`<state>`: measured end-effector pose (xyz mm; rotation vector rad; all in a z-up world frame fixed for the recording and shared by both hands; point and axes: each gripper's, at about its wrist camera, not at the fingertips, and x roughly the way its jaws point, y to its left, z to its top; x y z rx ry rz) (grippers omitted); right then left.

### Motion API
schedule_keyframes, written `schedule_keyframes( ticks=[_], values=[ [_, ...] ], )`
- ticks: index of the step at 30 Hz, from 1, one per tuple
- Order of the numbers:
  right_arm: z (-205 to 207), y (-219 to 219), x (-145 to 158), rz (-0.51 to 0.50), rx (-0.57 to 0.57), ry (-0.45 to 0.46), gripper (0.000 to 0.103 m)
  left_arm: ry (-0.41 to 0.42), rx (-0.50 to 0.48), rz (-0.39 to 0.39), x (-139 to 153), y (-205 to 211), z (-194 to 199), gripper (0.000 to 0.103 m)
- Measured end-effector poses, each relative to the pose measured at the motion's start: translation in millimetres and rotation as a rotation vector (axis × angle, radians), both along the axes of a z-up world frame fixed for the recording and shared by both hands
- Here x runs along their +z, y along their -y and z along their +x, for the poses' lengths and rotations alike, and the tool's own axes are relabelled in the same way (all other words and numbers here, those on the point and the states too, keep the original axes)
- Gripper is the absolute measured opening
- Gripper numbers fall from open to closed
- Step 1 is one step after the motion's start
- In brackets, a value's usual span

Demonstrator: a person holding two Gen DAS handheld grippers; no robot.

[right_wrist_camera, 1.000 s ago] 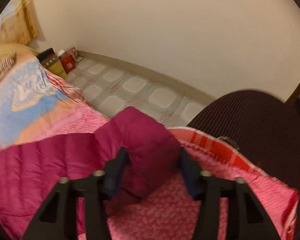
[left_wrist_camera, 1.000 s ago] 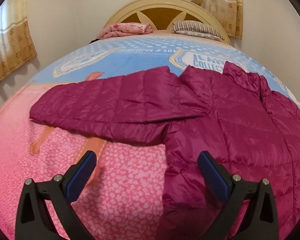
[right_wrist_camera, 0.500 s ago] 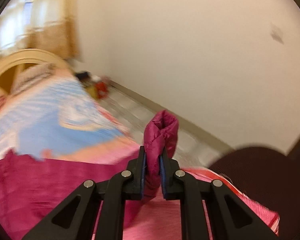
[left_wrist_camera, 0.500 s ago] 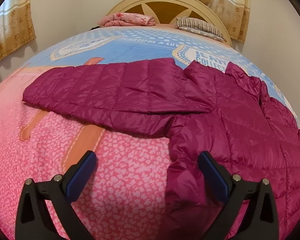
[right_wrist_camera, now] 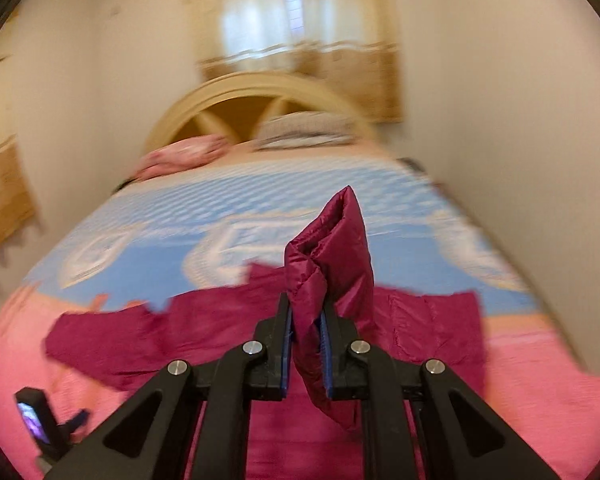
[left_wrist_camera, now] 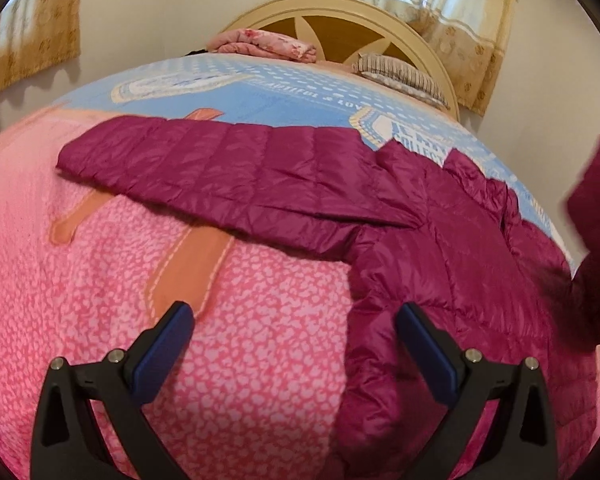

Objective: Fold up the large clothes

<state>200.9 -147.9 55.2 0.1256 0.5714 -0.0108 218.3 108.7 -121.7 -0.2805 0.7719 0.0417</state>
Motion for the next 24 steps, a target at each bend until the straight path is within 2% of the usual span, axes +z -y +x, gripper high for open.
schedule_keyframes(
  ticks=[5,8,11,12,13,15,18,20,21,23,24],
  values=[
    [44,-63,-61,0.075,0.145,-0.083,0.012,0.0,-0.002,-0.019,-1,-1,1,0.103],
    [59,-81,-94,0.106,0.201,-0.129,0.012,0.001,-0.012,-0.021,-1,-1,1,0.103],
    [71,-89,-118,0.131,0.246,-0.168,0.017,-0.001,-0.018,-0.022,-1,-1,1,0.103],
    [69,-90,-127,0.149,0.272,-0.195,0.028,-0.007,-0.019,-0.015,-2,0,3,0.103],
    [73,-90,-136,0.198,0.314,-0.243,0.05,-0.014,-0.019,-0.005,-2,1,5,0.103],
    [72,-89,-144,0.292,0.362,-0.283,0.066,-0.024,-0.019,0.019,-3,4,7,0.103],
    [67,-87,-135,0.338,0.377,-0.254,0.067,-0.037,-0.017,0.046,-4,8,12,0.103],
    [57,-81,-122,0.387,0.389,-0.186,0.067,-0.04,-0.017,0.053,-4,8,13,0.103],
    [50,-71,-114,0.399,0.369,-0.134,0.067,-0.041,-0.017,0.055,-4,8,13,0.103],
    [49,-62,-108,0.356,0.281,-0.101,0.066,-0.043,-0.017,0.062,-5,9,14,0.103],
    [54,-58,-109,0.324,0.244,-0.12,0.052,-0.044,-0.017,0.064,-5,9,15,0.103]
  ],
)
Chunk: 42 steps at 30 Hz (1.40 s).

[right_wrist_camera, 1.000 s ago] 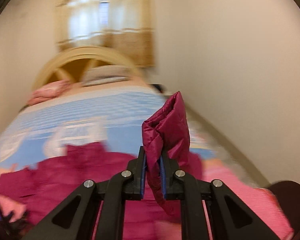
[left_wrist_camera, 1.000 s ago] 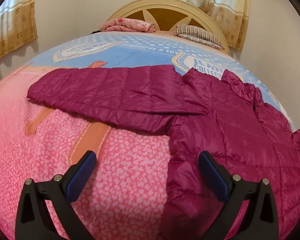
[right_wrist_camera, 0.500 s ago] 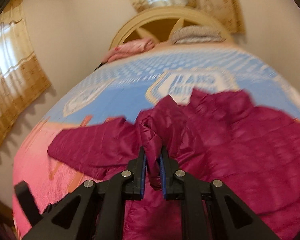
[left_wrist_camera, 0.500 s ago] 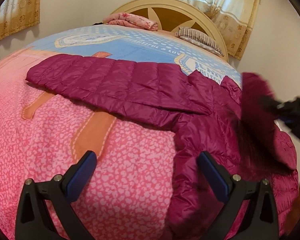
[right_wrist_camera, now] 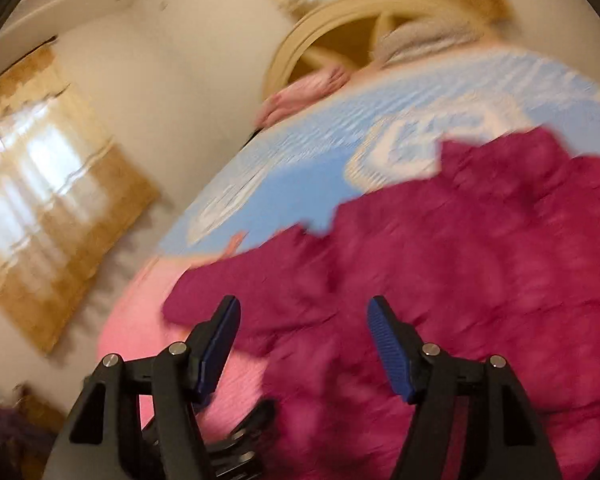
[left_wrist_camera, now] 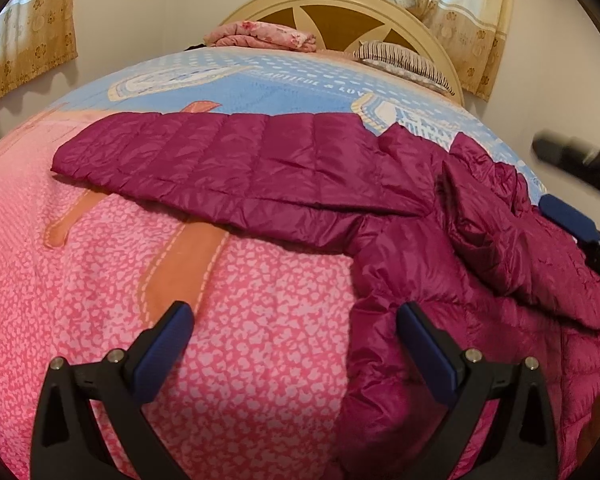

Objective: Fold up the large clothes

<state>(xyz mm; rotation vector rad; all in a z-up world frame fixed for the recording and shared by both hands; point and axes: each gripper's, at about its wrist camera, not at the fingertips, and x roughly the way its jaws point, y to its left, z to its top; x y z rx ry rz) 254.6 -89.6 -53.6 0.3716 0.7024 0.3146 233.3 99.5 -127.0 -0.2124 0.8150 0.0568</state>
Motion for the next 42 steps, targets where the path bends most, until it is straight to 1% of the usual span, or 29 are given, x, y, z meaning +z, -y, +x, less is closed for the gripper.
schedule_keyframes(
  ticks=[1,2,3,6,9,13,17,19,20,22,23,25,29,35,37,39,42],
  values=[
    [7,2,-4,-0.029,-0.015,-0.03,0.03,0.0,0.0,0.001,0,0,-1,0.103],
    [14,2,-14,-0.053,-0.026,-0.075,0.025,0.0,0.0,0.002,-1,0,0,0.103],
    [21,2,-25,-0.062,-0.031,-0.113,0.024,0.0,0.0,0.001,0,0,-1,0.103],
    [30,-13,-50,-0.098,0.002,-0.172,0.023,-0.002,0.0,0.005,-1,0,-1,0.103],
    [34,-31,-59,-0.147,0.034,-0.178,0.023,-0.007,0.0,0.014,-3,2,0,0.103],
    [38,-33,-70,-0.186,0.048,-0.183,0.023,-0.018,-0.001,0.03,-4,5,3,0.103],
    [33,-33,-56,-0.261,0.061,-0.196,0.023,-0.021,-0.006,0.034,-4,7,3,0.103],
    [23,-32,-36,-0.322,0.023,-0.15,0.023,-0.028,-0.013,0.032,-3,7,4,0.103],
    [16,-28,-25,-0.37,-0.011,-0.112,0.023,-0.035,-0.02,0.04,-2,7,5,0.103],
    [3,-20,-7,-0.454,-0.078,-0.056,0.023,-0.039,-0.022,0.078,5,10,5,0.103],
    [-3,-13,0,-0.486,-0.107,-0.036,0.023,-0.025,-0.014,0.105,12,13,5,0.103],
    [-10,1,5,-0.523,-0.148,-0.029,0.023,0.009,-0.01,0.136,26,18,5,0.103],
    [-18,32,8,-0.513,-0.219,-0.035,0.023,0.053,-0.041,0.16,51,34,16,0.103],
    [-33,63,19,-0.529,-0.305,0.02,0.023,0.079,-0.078,0.214,64,64,39,0.103],
    [-37,71,22,-0.53,-0.322,0.031,0.023,0.081,-0.085,0.218,65,74,48,0.103],
    [-39,78,24,-0.527,-0.334,0.037,0.023,0.079,-0.076,0.239,63,82,56,0.103],
    [-42,86,26,-0.519,-0.352,0.042,0.023,0.048,-0.051,0.279,51,89,70,0.103]
  ],
)
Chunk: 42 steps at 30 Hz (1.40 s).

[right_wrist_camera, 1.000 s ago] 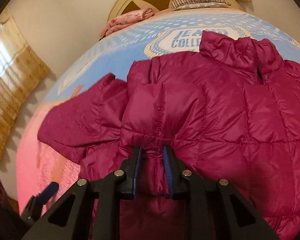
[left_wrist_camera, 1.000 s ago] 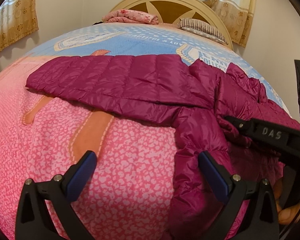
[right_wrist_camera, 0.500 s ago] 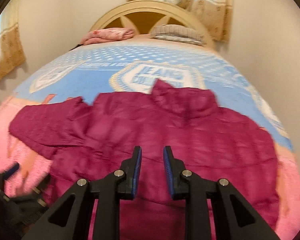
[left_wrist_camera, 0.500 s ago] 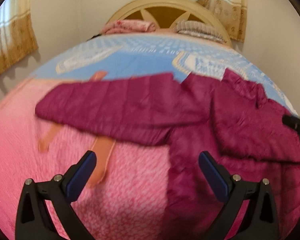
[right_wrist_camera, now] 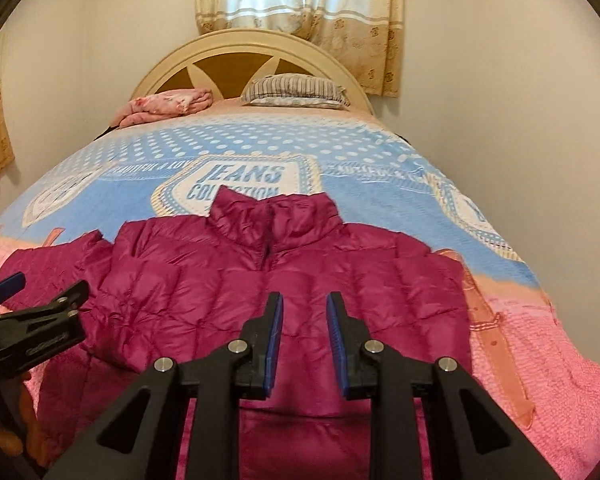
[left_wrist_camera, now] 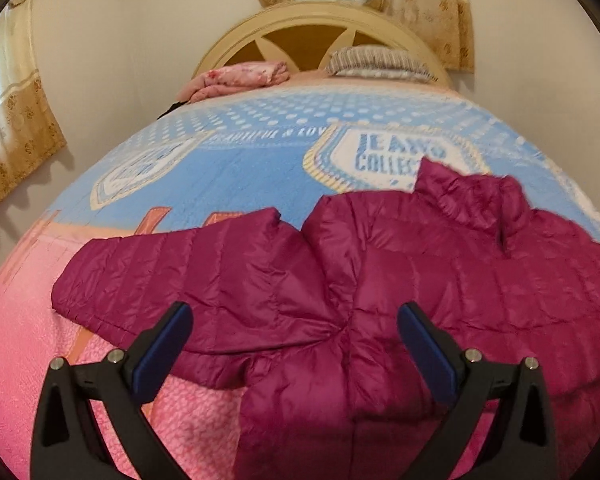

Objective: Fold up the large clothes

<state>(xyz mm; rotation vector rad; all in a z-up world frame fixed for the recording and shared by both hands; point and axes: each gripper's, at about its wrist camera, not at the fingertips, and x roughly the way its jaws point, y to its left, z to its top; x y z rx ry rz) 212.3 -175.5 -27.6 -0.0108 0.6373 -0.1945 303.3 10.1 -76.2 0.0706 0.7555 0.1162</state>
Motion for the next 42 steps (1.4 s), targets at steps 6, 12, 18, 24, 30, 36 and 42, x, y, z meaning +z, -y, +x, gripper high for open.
schedule_keyframes(
  ticks=[6,12,18,24,30,36,42],
  values=[
    [0,14,-4,0.005,-0.019,-0.001,0.023,-0.081,0.022,0.049,-36,6,11,0.103],
    [7,23,-11,0.019,-0.04,-0.024,0.023,-0.072,0.019,0.078,-39,11,7,0.103],
    [11,25,-14,-0.016,-0.037,-0.028,0.023,-0.083,0.016,0.073,-43,12,10,0.103],
    [40,67,-33,-0.059,-0.141,-0.118,0.023,-0.089,0.018,0.062,-45,11,11,0.103],
    [59,106,-77,-0.031,-0.201,-0.232,0.023,-0.097,0.011,0.033,-47,8,13,0.103],
    [66,101,-89,-0.063,-0.211,-0.264,0.024,-0.1,0.008,0.029,-48,10,13,0.103],
    [30,85,-52,-0.013,-0.186,-0.13,0.024,-0.1,0.008,0.022,-48,9,14,0.103]
  ],
)
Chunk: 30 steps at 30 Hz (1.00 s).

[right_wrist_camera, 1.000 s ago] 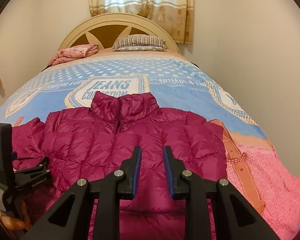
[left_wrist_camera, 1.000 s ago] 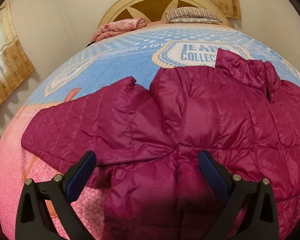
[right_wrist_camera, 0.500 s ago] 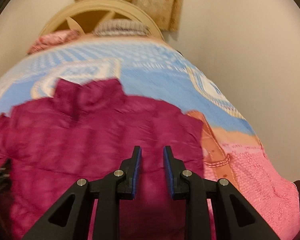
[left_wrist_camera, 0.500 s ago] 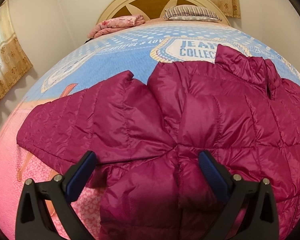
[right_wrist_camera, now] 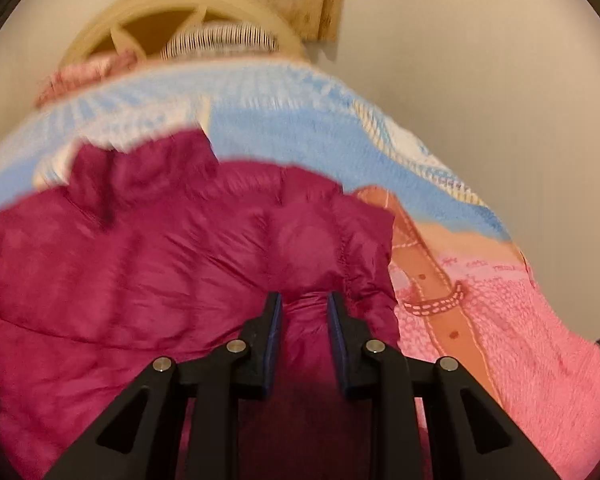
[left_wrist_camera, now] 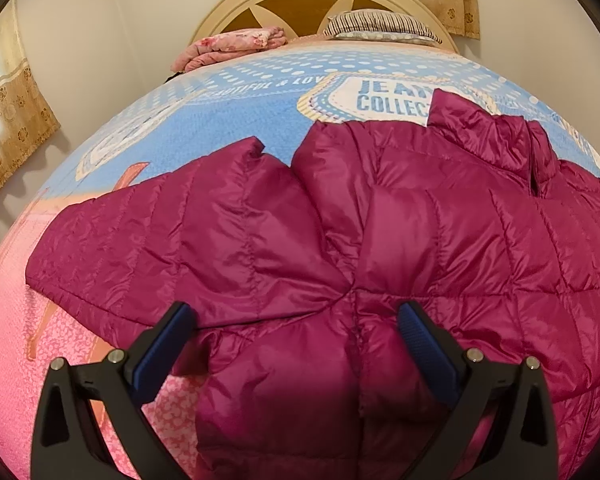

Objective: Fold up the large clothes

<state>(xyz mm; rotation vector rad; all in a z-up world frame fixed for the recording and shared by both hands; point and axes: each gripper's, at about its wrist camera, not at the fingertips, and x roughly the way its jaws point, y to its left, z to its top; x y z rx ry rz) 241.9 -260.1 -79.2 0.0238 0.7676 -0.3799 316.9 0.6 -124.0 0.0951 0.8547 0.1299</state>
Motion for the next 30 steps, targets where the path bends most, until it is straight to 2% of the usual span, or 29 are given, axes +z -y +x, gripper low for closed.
schedule_keyframes(
  ticks=[2,5,9,12,15,18,23,28,30],
  values=[
    [-7,-18,6,-0.018,0.055,0.008,0.024,0.0,0.0,-0.004,0,0,0,0.103],
    [-9,-40,-2,-0.026,0.13,-0.028,0.031,0.003,0.003,-0.012,1,-4,0,0.103],
    [3,-45,-35,-0.036,0.132,-0.111,0.034,0.005,-0.003,-0.036,10,-13,-7,0.103],
    [2,-46,-39,-0.065,0.127,-0.097,0.036,0.041,0.02,-0.048,24,-38,-22,0.103],
    [0,-48,-40,-0.081,0.111,-0.092,0.042,0.077,0.115,-0.074,39,-88,-32,0.103],
    [-1,-48,-41,-0.089,0.104,-0.089,0.044,0.095,0.296,-0.12,46,-164,-31,0.103],
    [-2,-47,-42,-0.095,0.103,-0.084,0.046,0.051,0.547,-0.181,28,-266,-11,0.103],
    [-3,-44,-43,-0.078,0.102,-0.083,0.047,-0.021,0.607,-0.167,1,-299,24,0.102],
    [-2,-44,-43,-0.074,0.099,-0.084,0.048,-0.041,0.583,-0.209,-10,-300,33,0.089]
  ],
)
